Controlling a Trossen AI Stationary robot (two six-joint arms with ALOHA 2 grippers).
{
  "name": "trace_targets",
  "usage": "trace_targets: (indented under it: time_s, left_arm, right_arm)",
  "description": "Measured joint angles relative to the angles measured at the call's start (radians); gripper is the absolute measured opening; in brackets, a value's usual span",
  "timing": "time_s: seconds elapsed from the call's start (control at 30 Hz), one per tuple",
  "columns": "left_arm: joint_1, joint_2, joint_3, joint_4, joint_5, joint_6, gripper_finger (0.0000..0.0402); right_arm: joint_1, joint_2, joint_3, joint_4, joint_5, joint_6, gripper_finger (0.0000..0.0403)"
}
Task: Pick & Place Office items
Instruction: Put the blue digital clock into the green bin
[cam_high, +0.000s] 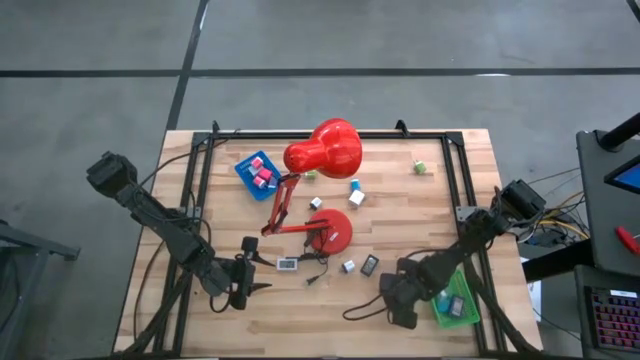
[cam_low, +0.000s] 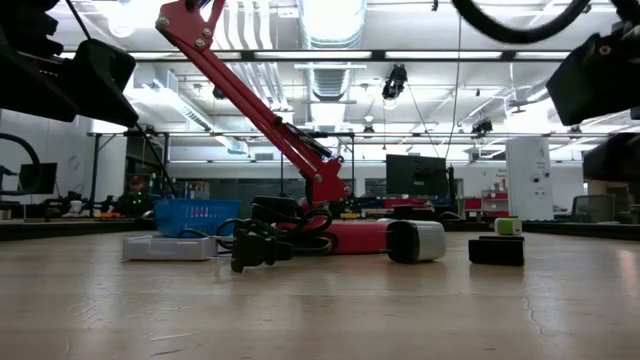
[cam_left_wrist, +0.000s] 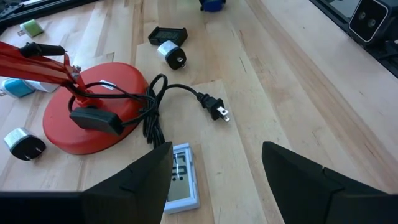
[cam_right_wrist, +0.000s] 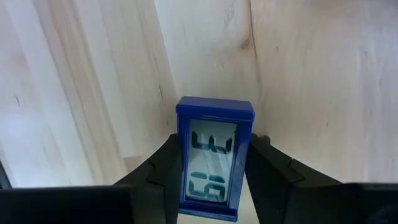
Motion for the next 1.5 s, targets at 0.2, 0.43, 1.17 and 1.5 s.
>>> trace_targets:
  time_s: [0.2,0.43,1.17,1.5]
  left_arm:
    - [0.0,0.0,0.0,0.0,0.0,0.0,0.025]
    - [0.0,0.0,0.0,0.0,0.0,0.0,0.025]
    - [0.0,0.0,0.0,0.0,0.0,0.0,0.025]
    - [0.0,0.0,0.0,0.0,0.0,0.0,0.025]
  right_arm:
    - [0.025,-0.001,0.008,0.01,0.066,-0.003,0.0128]
    - [0.038,0.0,0.103,-0.084,0.118,-0.013,0.0128]
    - [0.095,-0.002,0.38,-0.713,0.03,0.136,0.0128]
    - [0.12,-0.003,0.377,-0.784,-0.095,0.235,0.0128]
